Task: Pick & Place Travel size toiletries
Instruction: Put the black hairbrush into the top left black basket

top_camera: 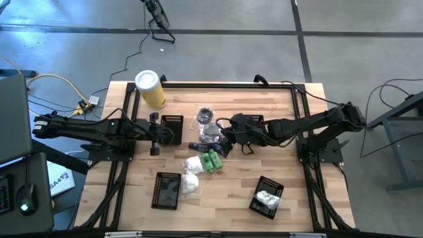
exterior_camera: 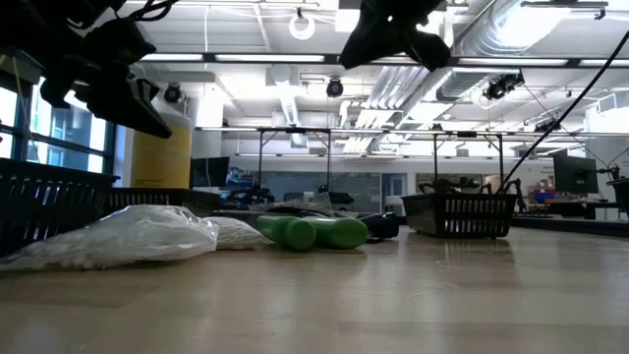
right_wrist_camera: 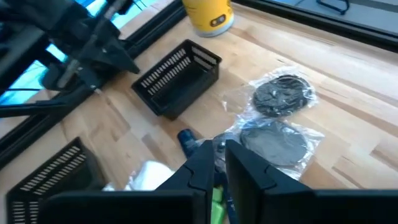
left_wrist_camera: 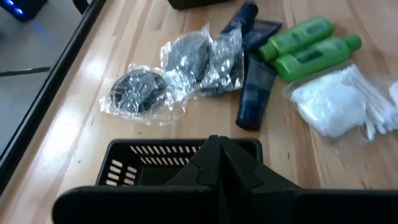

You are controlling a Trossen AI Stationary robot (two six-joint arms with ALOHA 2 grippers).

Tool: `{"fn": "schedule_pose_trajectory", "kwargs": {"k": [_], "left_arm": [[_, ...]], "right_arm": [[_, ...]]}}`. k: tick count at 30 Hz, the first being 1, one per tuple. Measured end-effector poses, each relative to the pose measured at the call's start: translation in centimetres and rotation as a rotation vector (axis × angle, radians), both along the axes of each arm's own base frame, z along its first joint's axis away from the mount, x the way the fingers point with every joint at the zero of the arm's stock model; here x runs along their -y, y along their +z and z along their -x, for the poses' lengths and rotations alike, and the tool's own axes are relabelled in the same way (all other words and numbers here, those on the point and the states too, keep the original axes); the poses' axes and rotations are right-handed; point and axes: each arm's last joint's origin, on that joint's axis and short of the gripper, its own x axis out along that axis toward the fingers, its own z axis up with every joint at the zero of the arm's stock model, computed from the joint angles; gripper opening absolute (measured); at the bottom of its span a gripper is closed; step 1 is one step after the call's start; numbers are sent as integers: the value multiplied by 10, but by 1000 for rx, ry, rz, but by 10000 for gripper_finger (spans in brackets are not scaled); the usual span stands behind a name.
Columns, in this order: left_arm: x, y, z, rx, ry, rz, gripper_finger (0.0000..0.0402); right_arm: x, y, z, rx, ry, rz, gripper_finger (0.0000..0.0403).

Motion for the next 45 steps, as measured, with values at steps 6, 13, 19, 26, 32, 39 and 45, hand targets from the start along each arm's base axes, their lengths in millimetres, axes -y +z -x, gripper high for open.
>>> {"fn": "schedule_pose_trajectory", "kwargs": {"k": [6, 13, 19, 26, 32, 39, 45], "left_arm": [[0, 14, -7, 160, -15, -9, 0], [0, 17, -10, 183, -32, -49, 0], [0, 17, -25, 168, -32, -49, 0], [-1, 34, -62, 75, -71, -137, 0], [-26, 37, -93, -49, 3, -120, 0], [-58, 42, -121, -143, -22, -135, 0], [-84, 37, -136, -150, 18, 31, 0]], "right_arm": [[2, 1, 1, 2, -7, 13, 15], [1, 2, 1, -4, 18, 22, 4], [0, 11, 6, 8, 112, 11, 3], [-5, 28, 21, 10, 270, 81, 4], [-12, 42, 36, 32, 256, 143, 4], [-30, 48, 66, -19, 178, 166, 4], [-40, 52, 87, -19, 99, 188, 4]]}}
